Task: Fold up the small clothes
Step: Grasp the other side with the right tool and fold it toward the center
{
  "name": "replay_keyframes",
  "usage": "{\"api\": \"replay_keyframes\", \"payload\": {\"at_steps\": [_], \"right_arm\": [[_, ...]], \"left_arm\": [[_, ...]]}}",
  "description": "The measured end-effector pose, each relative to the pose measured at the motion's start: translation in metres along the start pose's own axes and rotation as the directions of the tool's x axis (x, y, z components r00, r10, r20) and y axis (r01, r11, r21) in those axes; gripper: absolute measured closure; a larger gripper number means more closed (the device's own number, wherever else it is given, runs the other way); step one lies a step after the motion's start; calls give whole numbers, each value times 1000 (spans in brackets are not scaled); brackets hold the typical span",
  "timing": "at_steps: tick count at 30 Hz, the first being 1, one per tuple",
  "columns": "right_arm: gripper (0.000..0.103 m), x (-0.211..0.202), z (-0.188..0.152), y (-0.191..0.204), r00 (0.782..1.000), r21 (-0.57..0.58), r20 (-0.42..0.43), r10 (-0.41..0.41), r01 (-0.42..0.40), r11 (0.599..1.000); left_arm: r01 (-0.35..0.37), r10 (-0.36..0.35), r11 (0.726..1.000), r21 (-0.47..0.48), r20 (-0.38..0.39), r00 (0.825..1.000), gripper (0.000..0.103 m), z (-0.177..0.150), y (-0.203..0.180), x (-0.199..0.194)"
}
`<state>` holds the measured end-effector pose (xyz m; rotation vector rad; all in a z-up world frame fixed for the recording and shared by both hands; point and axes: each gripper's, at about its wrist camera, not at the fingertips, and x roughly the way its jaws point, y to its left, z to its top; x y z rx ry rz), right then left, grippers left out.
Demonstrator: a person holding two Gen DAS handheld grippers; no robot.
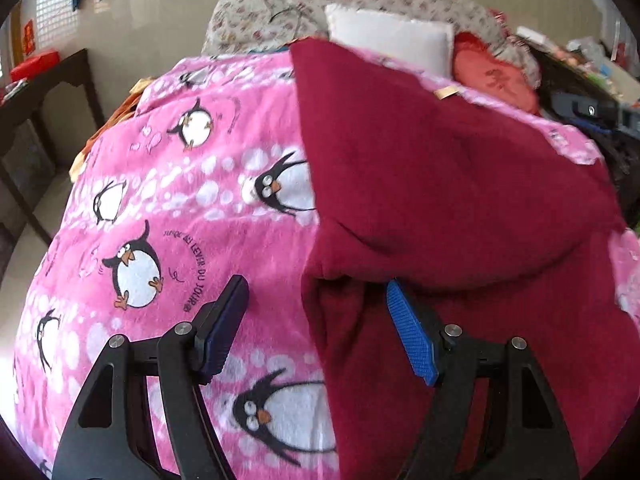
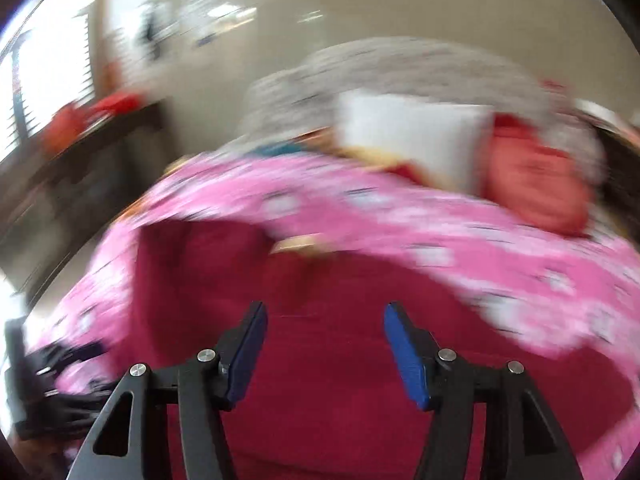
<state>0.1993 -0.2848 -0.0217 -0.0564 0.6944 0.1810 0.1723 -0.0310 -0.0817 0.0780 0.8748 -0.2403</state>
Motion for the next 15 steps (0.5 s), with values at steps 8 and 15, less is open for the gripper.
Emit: {"api": "replay_keyframes", "payload": {"at_steps": [8, 15], "right_arm": [[61, 80, 5, 88, 997, -373, -66, -34, 7, 928], [97, 82, -6, 97, 997, -475, -81, 16, -53, 878]], "left_arm": [[32, -31, 999, -18, 72, 997, 31, -3, 19, 3], [81, -76, 996, -48, 93, 993, 31, -5, 27, 1]]}}
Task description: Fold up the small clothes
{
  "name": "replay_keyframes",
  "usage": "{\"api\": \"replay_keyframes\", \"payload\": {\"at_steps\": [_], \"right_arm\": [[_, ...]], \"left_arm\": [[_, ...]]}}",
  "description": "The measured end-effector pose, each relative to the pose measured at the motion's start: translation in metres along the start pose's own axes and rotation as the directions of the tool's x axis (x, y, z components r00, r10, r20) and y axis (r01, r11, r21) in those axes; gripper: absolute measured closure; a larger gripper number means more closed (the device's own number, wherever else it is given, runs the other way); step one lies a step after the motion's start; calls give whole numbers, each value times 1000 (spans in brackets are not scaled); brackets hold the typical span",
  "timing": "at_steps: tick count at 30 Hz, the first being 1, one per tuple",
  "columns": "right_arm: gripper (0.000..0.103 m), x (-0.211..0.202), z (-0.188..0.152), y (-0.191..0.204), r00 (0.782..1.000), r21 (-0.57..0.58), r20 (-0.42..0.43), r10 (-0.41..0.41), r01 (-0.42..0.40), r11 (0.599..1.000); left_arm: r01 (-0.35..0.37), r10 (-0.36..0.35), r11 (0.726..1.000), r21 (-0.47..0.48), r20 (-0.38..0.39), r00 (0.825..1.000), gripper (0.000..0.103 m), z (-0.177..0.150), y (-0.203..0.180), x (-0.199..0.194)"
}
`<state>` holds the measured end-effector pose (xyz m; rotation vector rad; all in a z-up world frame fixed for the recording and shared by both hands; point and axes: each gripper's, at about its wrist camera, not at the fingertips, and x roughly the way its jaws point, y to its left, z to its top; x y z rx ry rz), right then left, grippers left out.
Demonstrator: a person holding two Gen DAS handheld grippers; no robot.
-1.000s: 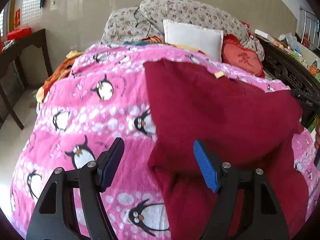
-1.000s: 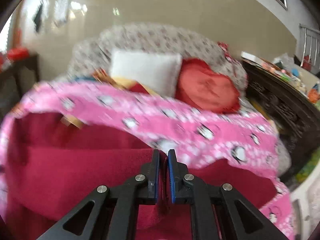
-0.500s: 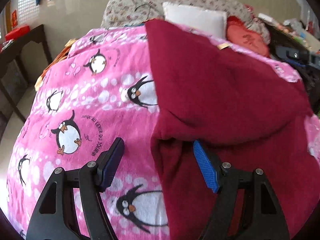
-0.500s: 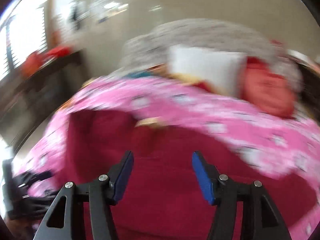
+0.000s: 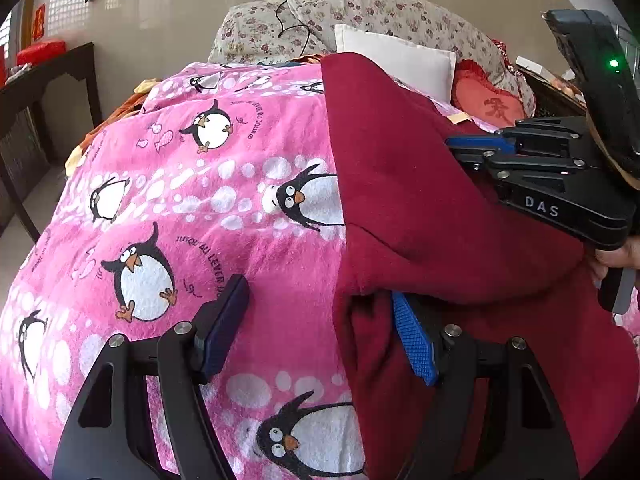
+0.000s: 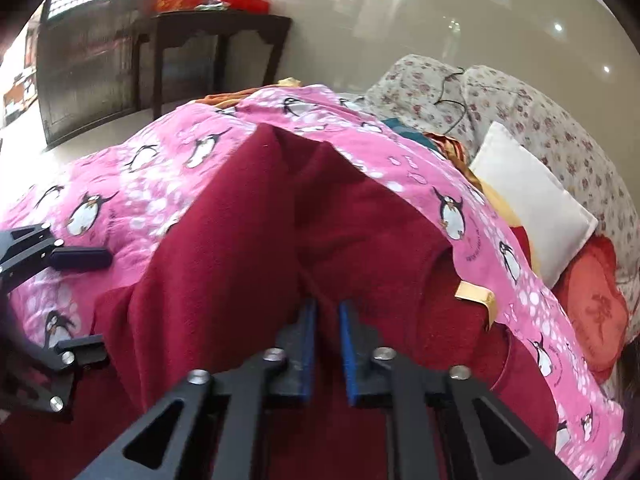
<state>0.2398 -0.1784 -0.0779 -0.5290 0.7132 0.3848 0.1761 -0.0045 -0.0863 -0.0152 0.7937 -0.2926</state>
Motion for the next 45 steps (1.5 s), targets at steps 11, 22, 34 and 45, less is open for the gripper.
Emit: {"api": "replay_keyframes", "payload": {"at_steps": [11, 22, 34, 45], "right_arm": [[98, 9, 20, -31, 995, 198, 47, -92, 81, 977], [72, -47, 0, 0, 986, 228, 147, 85, -117, 967], [72, -1, -16, 26, 944, 370, 86, 318, -326, 870], [72, -107, -118, -64, 990, 472, -5, -140, 126, 872]], "left_arm": [[-4, 4, 1000, -9, 11, 1000, 31, -2, -1, 0], [-38, 40, 998, -50, 46, 998, 31, -1, 6, -9], [-117, 122, 991, -72, 71, 990, 31, -5, 17, -38], [-38, 40, 999, -31, 89, 995, 31, 17, -25, -50]]}}
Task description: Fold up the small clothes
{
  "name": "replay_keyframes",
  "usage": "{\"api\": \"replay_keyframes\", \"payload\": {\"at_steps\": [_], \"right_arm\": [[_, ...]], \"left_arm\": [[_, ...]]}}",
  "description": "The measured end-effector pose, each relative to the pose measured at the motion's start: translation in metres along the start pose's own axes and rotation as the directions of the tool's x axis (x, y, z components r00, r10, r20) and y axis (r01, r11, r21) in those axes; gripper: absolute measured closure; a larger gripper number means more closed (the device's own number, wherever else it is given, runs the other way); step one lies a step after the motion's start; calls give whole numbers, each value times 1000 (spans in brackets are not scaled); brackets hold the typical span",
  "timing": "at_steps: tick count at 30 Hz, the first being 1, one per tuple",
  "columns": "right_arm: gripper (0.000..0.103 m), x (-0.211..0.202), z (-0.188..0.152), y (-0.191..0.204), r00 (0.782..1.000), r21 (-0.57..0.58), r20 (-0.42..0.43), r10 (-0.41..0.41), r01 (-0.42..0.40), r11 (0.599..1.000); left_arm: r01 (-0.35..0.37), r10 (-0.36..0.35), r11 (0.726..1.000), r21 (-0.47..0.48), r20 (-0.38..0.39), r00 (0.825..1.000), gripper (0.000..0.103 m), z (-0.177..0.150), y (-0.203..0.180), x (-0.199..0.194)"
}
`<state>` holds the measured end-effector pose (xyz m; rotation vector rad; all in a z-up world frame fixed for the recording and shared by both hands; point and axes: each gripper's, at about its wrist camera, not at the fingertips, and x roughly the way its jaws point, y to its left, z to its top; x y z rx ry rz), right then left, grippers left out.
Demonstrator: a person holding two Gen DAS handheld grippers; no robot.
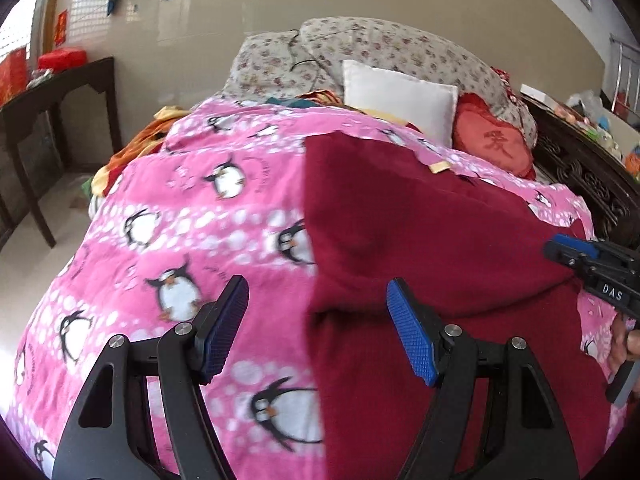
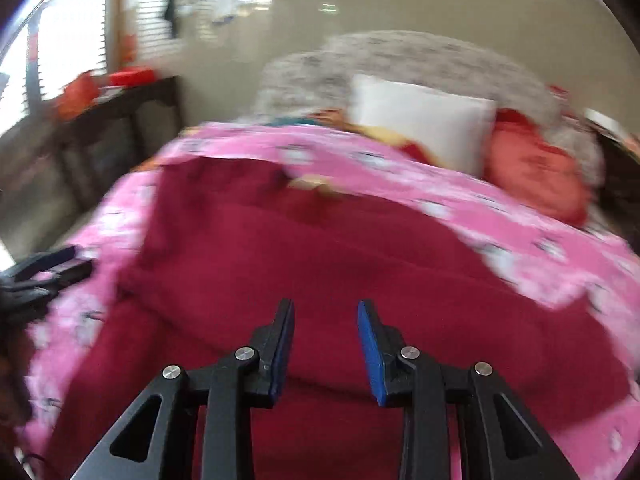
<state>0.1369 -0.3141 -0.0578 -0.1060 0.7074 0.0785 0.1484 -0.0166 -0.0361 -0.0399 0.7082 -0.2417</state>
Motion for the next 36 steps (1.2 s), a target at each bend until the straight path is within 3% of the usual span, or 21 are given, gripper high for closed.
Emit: {"api": "replay_keyframes", "payload": {"at_steps": [1, 3, 6, 10, 12, 16, 18, 20, 23, 26, 28, 30, 34, 35, 36], "right_arm": [[72, 3, -7, -20, 998, 41, -29, -62, 63, 997], [72, 11, -17, -50, 992, 107, -75, -97, 105, 989], [72, 19, -25, -71, 997, 157, -74, -32, 43, 987], [71, -13, -27, -86, 999, 199, -33, 43, -35, 979], [68, -29, -34, -99, 1000, 228, -21, 13, -8, 974], [66, -50, -67, -162, 996, 361, -60, -59, 77, 930], [66, -55, -88, -200, 992, 462, -90, -91, 123, 878], [65, -63, -111, -240, 985, 573, -110, -131, 170, 802], [65, -69, -136, -285, 984, 693, -97, -148, 174, 699], [63, -65, -152, -315, 995, 802, -36, -94, 85, 591], [63, -54, -161, -330, 998, 857, 55, -28, -33, 514], [63, -40, -166, -336, 995, 885, 96, 7, -88, 457], [65, -22, -177, -350, 980, 933, 201, 5, -193, 303], [70, -22, -178, -353, 974, 933, 225, 4, -217, 289], [82, -24, -176, -354, 975, 928, 223, -6, -210, 308]], "left_arm": [[0, 0, 1000, 5, 0, 1000, 31, 1, -4, 3], [8, -8, 1000, 9, -20, 1000, 31, 1, -14, 15], [9, -9, 1000, 2, -76, 997, 31, -3, -22, 42], [-21, 17, 999, -28, -136, 991, 31, -12, -19, 68], [0, -7, 998, -57, -125, 992, 30, -14, -14, 67], [4, -11, 998, -55, -117, 993, 28, -16, -15, 66], [0, -4, 999, -37, -114, 993, 25, -17, -19, 66], [-10, 7, 1000, -25, -114, 993, 25, -18, -21, 67], [-4, 1, 1000, -29, -116, 993, 24, -18, -20, 68], [2, -6, 999, -32, -117, 993, 23, -18, -19, 69], [5, -8, 1000, -26, -121, 993, 19, -18, -20, 70], [17, -18, 1000, -9, -130, 991, 13, -18, -23, 72], [8, -6, 1000, 12, -137, 991, 12, -19, -27, 73], [10, -9, 1000, 10, -138, 990, 12, -19, -27, 73], [14, -13, 1000, 6, -137, 990, 12, -19, -27, 73]]}}
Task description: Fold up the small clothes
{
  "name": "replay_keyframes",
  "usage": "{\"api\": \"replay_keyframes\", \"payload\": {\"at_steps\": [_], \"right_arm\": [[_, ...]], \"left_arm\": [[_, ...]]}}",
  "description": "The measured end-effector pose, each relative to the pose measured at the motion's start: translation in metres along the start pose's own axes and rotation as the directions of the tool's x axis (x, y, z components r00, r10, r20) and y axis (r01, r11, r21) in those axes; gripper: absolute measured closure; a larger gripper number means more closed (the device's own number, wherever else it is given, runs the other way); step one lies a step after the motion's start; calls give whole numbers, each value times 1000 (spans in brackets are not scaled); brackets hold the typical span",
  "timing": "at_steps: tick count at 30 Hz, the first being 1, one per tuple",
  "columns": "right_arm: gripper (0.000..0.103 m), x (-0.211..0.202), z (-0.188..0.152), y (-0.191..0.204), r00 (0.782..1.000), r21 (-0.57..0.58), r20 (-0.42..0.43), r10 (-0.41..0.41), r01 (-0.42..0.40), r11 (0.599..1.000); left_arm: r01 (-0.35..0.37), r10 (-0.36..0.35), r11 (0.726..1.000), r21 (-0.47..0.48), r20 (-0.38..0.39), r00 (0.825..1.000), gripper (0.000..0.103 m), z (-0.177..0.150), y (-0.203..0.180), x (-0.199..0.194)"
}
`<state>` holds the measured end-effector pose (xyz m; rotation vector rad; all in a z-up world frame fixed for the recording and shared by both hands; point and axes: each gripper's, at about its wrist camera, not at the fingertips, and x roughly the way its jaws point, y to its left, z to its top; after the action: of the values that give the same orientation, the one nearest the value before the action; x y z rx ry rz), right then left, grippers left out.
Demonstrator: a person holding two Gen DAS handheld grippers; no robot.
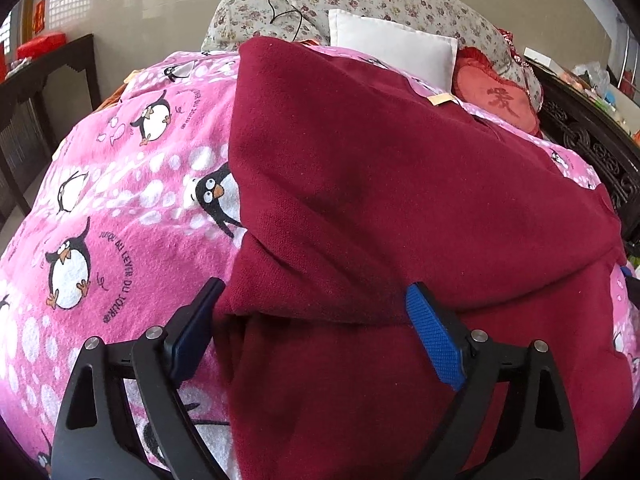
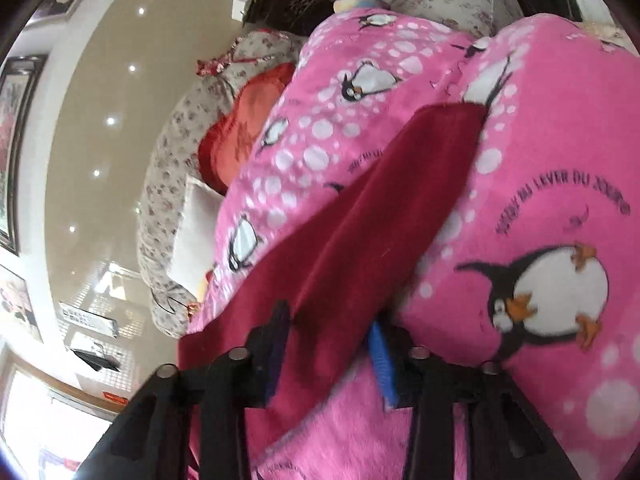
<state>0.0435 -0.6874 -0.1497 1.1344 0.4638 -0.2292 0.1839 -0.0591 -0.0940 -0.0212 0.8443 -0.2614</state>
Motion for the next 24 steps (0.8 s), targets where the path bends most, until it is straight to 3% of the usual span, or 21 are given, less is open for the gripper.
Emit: {"api": "replay_keyframes", "payload": {"at_steps": [1, 6, 10, 14, 18, 20, 24], "right_arm": [[91, -6, -1, 8, 1000, -45, 18, -18, 19, 999], [94, -47, -9, 69, 994, -259, 101, 42, -14, 966], [94, -71, -37, 148, 984, -432, 93, 151, -97, 897], [94, -72, -96, 231, 973, -606, 12, 232, -178, 775], [94, -46, -179, 297, 959, -745, -117, 257, -256, 616], [94, -19, -229, 321, 948, -790, -214, 237, -310, 529], [94, 41, -323, 337, 934, -848, -331, 133, -356, 392]], "left_arm": [[2, -2, 1000, -1, 0, 1000, 12, 0, 0, 0], [-11, 11, 1000, 9, -2, 1000, 12, 0, 0, 0], [0, 0, 1000, -7, 20, 1000, 12, 0, 3, -8], [-18, 23, 999, -48, 106, 994, 12, 2, 18, -31], [-34, 55, 994, -102, 207, 977, 14, 7, 42, -58], [-44, 78, 989, -144, 238, 968, 14, 7, 60, -67], [17, 36, 970, -244, 214, 976, 14, 6, 93, -61]]}}
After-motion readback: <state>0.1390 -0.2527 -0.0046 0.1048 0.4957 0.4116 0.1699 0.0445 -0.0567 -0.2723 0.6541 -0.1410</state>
